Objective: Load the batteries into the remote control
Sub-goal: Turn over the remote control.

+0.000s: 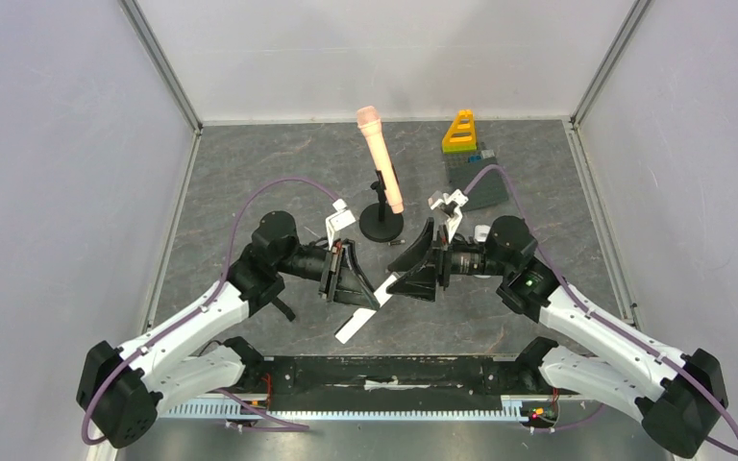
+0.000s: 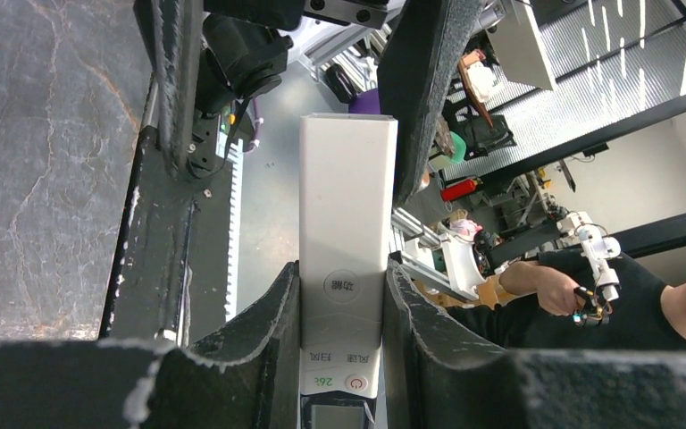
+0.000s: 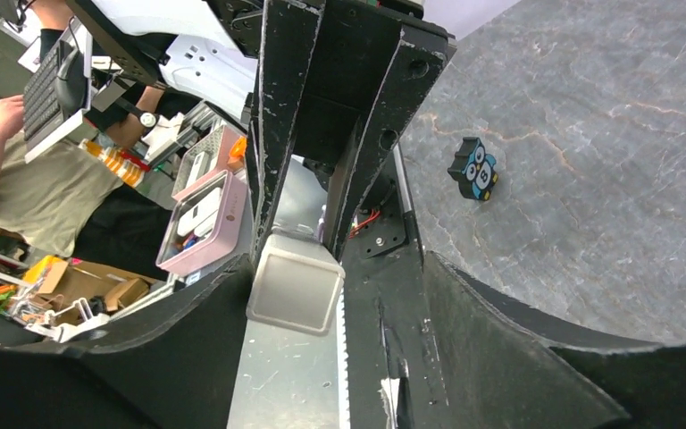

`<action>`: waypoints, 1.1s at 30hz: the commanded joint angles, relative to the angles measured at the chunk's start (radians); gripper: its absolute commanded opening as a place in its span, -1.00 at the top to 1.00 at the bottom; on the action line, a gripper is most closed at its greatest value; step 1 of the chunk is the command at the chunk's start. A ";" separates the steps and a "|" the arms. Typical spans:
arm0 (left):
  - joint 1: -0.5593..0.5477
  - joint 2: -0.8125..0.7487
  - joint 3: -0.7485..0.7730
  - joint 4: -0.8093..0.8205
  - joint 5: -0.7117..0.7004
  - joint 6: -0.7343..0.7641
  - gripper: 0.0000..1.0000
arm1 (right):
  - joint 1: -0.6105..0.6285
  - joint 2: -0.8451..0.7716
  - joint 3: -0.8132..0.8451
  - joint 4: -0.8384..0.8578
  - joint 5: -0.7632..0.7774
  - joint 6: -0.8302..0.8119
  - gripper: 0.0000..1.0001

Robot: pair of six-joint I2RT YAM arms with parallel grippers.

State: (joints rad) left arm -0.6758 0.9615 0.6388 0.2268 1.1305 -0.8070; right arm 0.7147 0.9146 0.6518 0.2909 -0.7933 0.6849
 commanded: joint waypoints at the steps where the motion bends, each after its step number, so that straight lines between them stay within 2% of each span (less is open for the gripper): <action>1: -0.008 0.025 0.059 -0.042 0.056 0.077 0.96 | 0.008 0.038 0.015 0.008 -0.003 0.045 -0.35; 8: -0.007 0.060 0.083 -0.082 0.047 0.121 0.96 | 0.013 0.068 -0.019 0.040 0.013 0.171 0.35; 10: -0.007 0.059 0.085 -0.084 0.031 0.124 0.89 | 0.014 0.051 -0.044 0.067 0.029 0.224 0.51; 13: -0.007 0.047 0.087 -0.083 0.002 0.127 0.65 | 0.014 0.023 -0.062 0.078 0.060 0.298 0.72; 14: -0.007 0.042 0.087 -0.083 -0.007 0.129 0.50 | 0.014 0.018 -0.063 0.075 0.069 0.320 0.82; 15: -0.007 0.036 0.088 -0.083 -0.020 0.128 0.23 | 0.014 0.011 -0.062 0.068 0.081 0.344 0.91; 16: -0.007 0.031 0.090 -0.085 -0.039 0.127 0.09 | 0.013 0.004 -0.058 0.050 0.101 0.357 0.97; 19: -0.007 0.012 0.106 -0.152 -0.105 0.179 -0.36 | 0.014 -0.008 -0.042 -0.030 0.163 0.388 1.00; 20: -0.007 0.005 0.113 -0.189 -0.137 0.210 -0.41 | 0.014 -0.011 -0.041 -0.054 0.190 0.399 1.00; 23: -0.007 -0.027 0.149 -0.371 -0.364 0.322 -0.45 | 0.014 -0.028 -0.060 -0.104 0.269 0.459 1.00; 26: -0.007 -0.072 0.133 -0.422 -0.563 0.369 -0.48 | 0.013 -0.057 -0.115 -0.101 0.345 0.569 1.00; 29: -0.007 -0.099 0.068 -0.354 -0.581 0.371 -0.48 | 0.014 -0.084 -0.184 -0.029 0.388 0.695 1.00; 33: -0.008 -0.065 0.060 -0.335 -0.555 0.375 -0.48 | 0.013 -0.092 -0.199 -0.029 0.429 0.791 1.00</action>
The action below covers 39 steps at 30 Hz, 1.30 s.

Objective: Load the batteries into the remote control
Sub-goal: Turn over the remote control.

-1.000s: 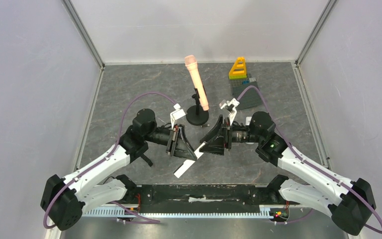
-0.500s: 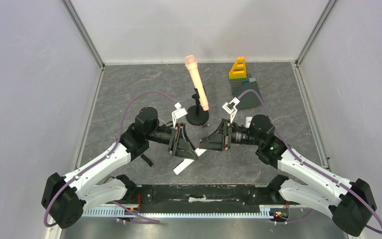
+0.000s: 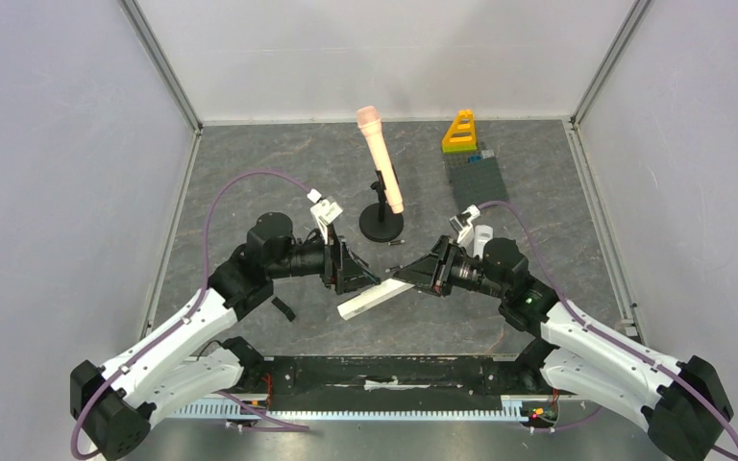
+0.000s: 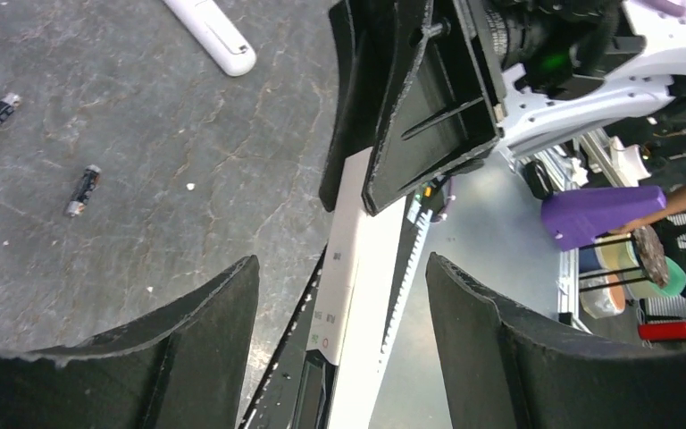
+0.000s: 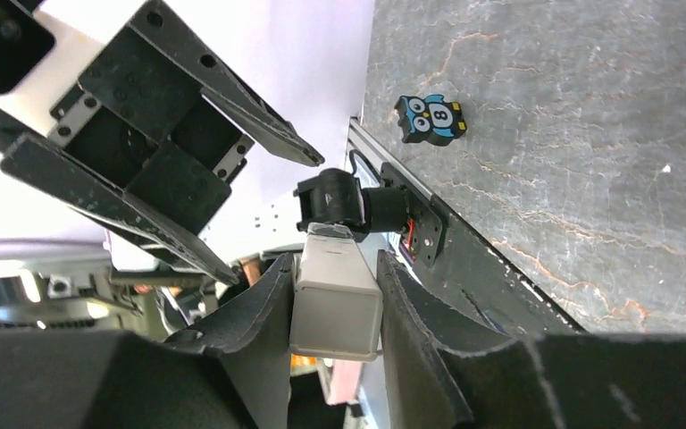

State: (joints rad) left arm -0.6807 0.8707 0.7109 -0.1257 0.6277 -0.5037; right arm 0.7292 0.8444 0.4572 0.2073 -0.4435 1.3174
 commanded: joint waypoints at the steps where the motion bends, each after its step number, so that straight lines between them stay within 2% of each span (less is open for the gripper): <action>1: -0.003 0.040 -0.007 0.020 -0.036 0.082 -0.48 | -0.001 -0.021 0.000 0.042 0.086 0.172 1.00; 10: -0.050 0.201 0.099 -0.141 -0.057 0.232 -0.47 | -0.002 0.003 0.059 -0.100 0.135 0.222 1.00; 18: -0.082 0.207 0.098 -0.106 -0.038 0.250 -0.48 | -0.004 0.025 0.057 -0.135 0.146 0.225 1.00; 26: -0.163 0.217 0.057 -0.097 -0.110 0.312 -0.33 | -0.007 0.056 0.033 -0.096 0.144 0.257 1.00; 28: -0.166 0.222 0.055 -0.097 -0.130 0.317 -0.24 | -0.007 0.054 0.024 -0.081 0.141 0.271 1.00; 33: -0.166 0.246 0.069 -0.100 -0.131 0.317 0.25 | -0.009 0.040 0.017 -0.080 0.138 0.278 0.99; 35: -0.166 0.264 0.083 -0.109 -0.122 0.317 0.54 | -0.010 0.038 0.018 -0.077 0.128 0.268 0.86; 36: -0.166 0.274 0.095 -0.121 -0.120 0.317 0.67 | -0.013 0.039 0.021 -0.077 0.118 0.254 0.68; 37: -0.166 0.288 0.108 -0.140 -0.120 0.317 0.82 | -0.016 0.043 0.026 -0.077 0.106 0.229 0.49; 38: -0.166 0.298 0.127 -0.158 -0.118 0.314 0.91 | -0.021 0.046 0.032 -0.077 0.086 0.198 0.13; 39: -0.166 0.310 0.145 -0.185 -0.110 0.311 0.96 | -0.027 0.047 0.040 -0.078 0.066 0.151 -0.13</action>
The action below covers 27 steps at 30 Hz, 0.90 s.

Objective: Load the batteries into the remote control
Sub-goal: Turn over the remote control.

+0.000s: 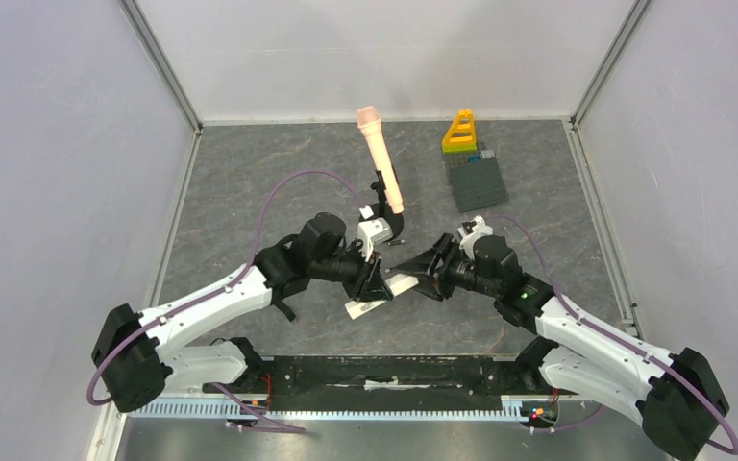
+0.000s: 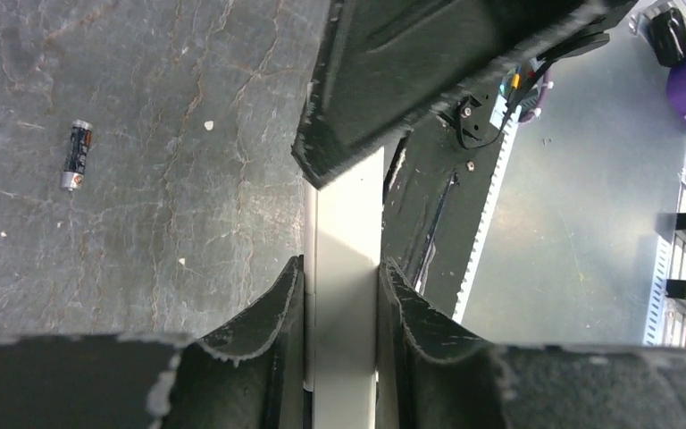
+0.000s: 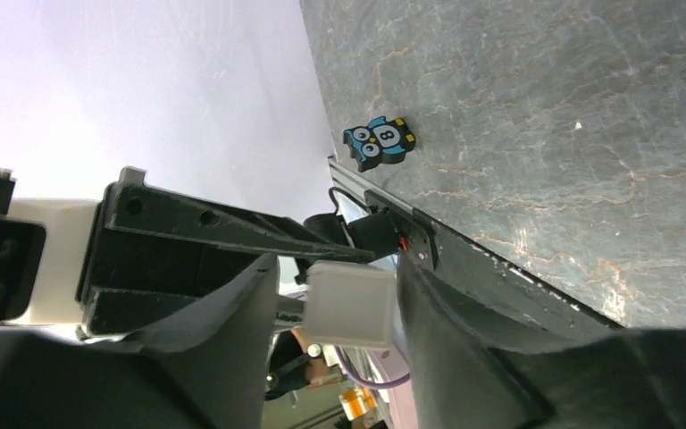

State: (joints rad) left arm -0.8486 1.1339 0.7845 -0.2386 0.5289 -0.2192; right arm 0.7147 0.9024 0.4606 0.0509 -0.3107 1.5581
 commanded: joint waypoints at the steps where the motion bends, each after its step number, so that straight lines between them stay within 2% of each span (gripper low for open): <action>1: 0.002 0.055 0.084 -0.088 0.000 0.020 0.96 | -0.018 -0.014 0.043 0.078 -0.092 -0.147 -0.38; 3: 0.002 0.066 0.097 -0.107 0.024 -0.008 0.96 | -0.028 -0.030 0.056 0.078 -0.135 -0.265 -0.66; 6: 0.001 0.070 0.095 -0.110 0.098 -0.033 0.96 | -0.034 -0.069 0.058 0.106 -0.214 -0.441 -0.82; 11: 0.001 0.056 0.091 -0.117 0.216 -0.042 0.96 | -0.035 -0.104 0.074 0.024 -0.303 -0.725 -0.85; 16: 0.000 0.035 0.085 -0.128 0.313 -0.030 0.96 | -0.034 -0.162 0.100 -0.034 -0.302 -0.917 -0.82; 21: 0.000 0.029 0.082 -0.117 0.407 -0.026 0.96 | -0.034 -0.171 0.137 -0.049 -0.311 -1.013 -0.79; 27: 0.001 0.027 0.097 -0.117 0.438 -0.019 0.96 | -0.034 -0.168 0.134 -0.047 -0.427 -1.046 -0.77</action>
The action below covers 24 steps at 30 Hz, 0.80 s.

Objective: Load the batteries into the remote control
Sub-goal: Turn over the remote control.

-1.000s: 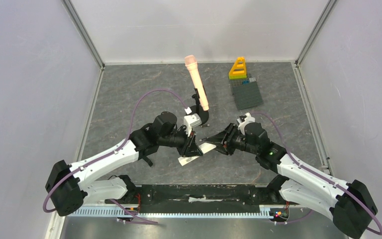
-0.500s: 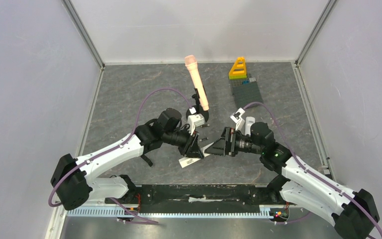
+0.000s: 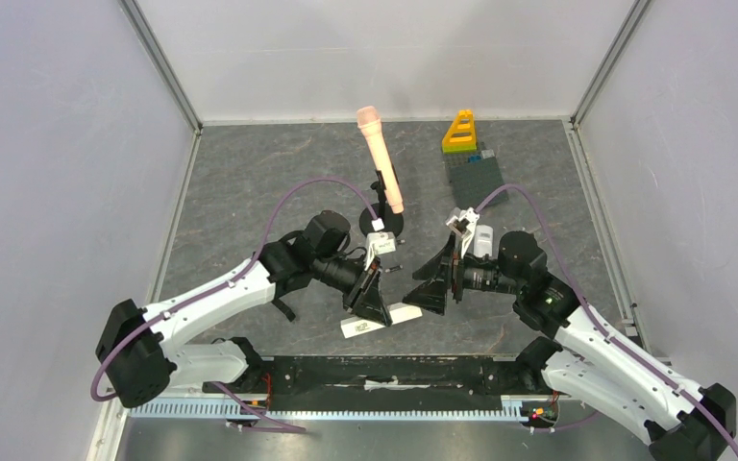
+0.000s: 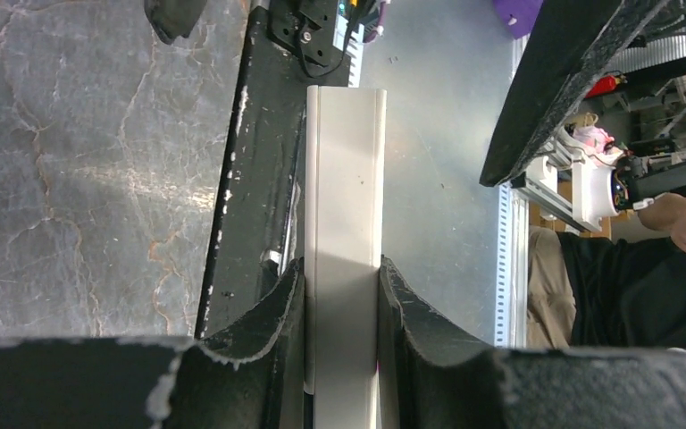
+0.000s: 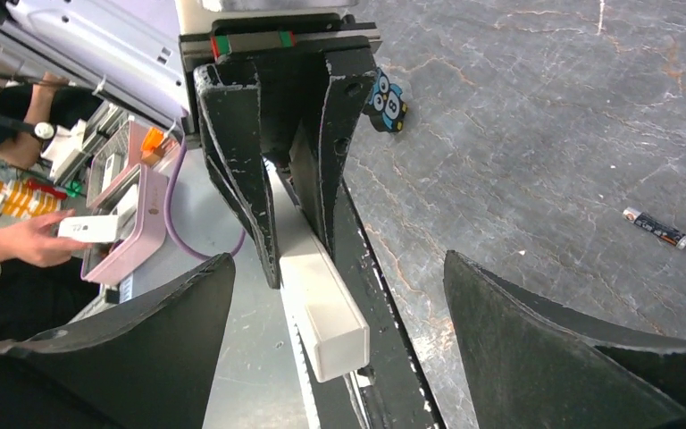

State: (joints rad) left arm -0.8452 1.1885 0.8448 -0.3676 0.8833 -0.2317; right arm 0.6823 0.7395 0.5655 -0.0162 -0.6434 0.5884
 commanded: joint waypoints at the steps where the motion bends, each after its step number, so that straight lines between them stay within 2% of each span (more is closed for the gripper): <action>1: -0.003 -0.029 0.039 0.012 0.088 -0.002 0.96 | -0.002 -0.007 0.022 0.033 -0.117 -0.074 -0.78; 8: -0.005 -0.030 0.054 0.012 0.107 0.014 0.96 | 0.000 -0.002 -0.029 0.156 -0.237 0.012 -0.67; 13: -0.005 -0.035 0.066 0.011 0.112 0.021 0.96 | 0.001 0.021 -0.042 0.153 -0.263 0.014 -0.55; 19: -0.005 -0.033 0.079 0.012 0.123 0.030 0.96 | 0.006 0.035 -0.045 0.139 -0.265 0.004 -0.50; 22: -0.005 -0.035 0.083 0.012 0.126 0.032 0.96 | 0.008 0.043 -0.046 0.131 -0.258 0.004 -0.34; 24: -0.005 -0.036 0.085 0.012 0.127 0.034 0.96 | 0.009 0.051 -0.046 0.128 -0.255 0.008 -0.15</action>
State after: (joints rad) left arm -0.8452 1.1790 0.8791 -0.3687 0.9623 -0.2306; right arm 0.6849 0.7803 0.5240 0.0898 -0.8860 0.5976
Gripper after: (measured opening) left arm 0.328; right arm 0.641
